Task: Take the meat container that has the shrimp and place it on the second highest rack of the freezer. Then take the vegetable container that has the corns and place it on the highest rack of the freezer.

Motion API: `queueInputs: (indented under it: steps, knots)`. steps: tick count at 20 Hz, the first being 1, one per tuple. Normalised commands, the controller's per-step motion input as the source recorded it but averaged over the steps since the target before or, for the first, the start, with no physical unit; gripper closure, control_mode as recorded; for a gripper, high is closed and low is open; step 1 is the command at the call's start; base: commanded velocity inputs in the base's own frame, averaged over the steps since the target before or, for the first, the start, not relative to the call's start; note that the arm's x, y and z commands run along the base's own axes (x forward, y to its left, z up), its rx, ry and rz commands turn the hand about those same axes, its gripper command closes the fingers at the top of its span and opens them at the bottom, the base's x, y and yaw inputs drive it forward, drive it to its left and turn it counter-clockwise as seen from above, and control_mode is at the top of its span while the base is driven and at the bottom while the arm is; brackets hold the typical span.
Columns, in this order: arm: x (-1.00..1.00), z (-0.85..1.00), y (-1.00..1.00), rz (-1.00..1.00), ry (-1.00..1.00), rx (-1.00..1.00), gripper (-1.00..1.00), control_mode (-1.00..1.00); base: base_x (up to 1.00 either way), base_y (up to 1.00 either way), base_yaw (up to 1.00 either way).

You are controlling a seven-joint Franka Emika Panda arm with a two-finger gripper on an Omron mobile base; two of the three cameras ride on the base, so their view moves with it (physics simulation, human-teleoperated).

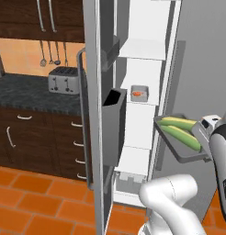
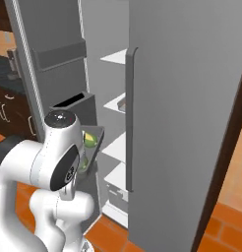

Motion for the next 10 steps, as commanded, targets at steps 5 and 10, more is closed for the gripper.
queueInputs:
  steps: [5, 10]
  knots:
    - [0.00, 0.00, 0.00, 0.00, 0.00, 0.00, 1.00, 1.00, 0.50, 0.15, 0.05]
    - [0.00, 0.00, 0.00, 0.00, 0.00, 0.00, 1.00, 1.00, 0.56, 0.04, 0.01]
